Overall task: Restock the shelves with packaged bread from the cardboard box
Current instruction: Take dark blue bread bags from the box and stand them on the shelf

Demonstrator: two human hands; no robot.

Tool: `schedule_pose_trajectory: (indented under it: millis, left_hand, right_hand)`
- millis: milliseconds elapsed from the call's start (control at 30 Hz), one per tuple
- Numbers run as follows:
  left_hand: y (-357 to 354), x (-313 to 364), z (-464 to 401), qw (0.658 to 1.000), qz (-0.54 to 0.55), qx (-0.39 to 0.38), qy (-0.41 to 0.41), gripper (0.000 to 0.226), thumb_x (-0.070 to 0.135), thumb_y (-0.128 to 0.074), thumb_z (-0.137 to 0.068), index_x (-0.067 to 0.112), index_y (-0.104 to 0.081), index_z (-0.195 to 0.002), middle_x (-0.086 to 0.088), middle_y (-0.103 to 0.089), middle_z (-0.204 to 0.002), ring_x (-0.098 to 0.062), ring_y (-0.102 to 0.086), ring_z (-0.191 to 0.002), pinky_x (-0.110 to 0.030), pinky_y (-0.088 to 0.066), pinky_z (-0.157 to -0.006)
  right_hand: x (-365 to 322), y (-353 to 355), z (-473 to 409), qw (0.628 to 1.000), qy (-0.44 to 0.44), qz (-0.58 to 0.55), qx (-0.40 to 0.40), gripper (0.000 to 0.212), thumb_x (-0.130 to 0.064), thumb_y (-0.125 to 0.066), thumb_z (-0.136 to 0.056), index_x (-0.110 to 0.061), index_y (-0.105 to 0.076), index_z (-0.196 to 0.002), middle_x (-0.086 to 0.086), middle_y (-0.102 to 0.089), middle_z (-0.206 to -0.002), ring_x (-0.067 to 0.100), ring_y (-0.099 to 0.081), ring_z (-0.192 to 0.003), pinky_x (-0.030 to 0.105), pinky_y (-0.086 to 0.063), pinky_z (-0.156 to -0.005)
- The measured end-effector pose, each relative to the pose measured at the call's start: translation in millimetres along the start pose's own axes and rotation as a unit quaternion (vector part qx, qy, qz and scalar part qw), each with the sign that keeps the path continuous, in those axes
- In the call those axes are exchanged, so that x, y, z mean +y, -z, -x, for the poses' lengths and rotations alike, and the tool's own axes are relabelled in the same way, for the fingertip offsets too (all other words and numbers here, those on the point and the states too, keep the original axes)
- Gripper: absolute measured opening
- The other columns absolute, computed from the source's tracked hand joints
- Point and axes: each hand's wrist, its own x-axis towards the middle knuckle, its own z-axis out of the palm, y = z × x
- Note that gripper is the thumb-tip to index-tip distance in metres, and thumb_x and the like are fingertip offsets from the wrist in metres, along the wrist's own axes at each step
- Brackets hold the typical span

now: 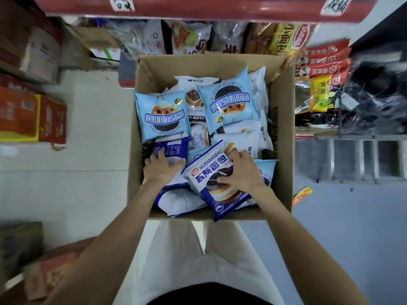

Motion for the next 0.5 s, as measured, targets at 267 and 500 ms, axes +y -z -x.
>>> schedule_pose_trajectory:
  millis: [267, 500]
  left_hand:
    - [-4, -4, -1, 1.0, 0.029, 0.008, 0.006, 0.082, 0.055, -0.065, -0.079, 0.022, -0.027, -0.143, -0.015, -0.027, -0.146, -0.04, -0.032, -0.13, -0.045, -0.033, -0.104]
    - [25, -18, 9, 0.984, 0.154, -0.033, -0.078, 0.058, 0.051, -0.056, -0.087, 0.024, -0.042, -0.137, -0.011, -0.043, -0.136, -0.028, -0.044, -0.126, -0.034, -0.033, -0.105]
  right_hand:
    - [15, -15, 1, 0.973, 0.02, -0.196, 0.121, 0.044, -0.022, -0.075, -0.077, -0.017, -0.041, -0.104, 0.007, -0.059, -0.11, 0.029, -0.055, -0.102, 0.041, -0.047, -0.082]
    - [11, -7, 0, 0.924, -0.038, -0.314, 0.214, 0.055, -0.022, -0.08, -0.072, -0.009, -0.043, -0.111, -0.001, -0.056, -0.103, 0.019, -0.056, -0.094, 0.026, -0.042, -0.076]
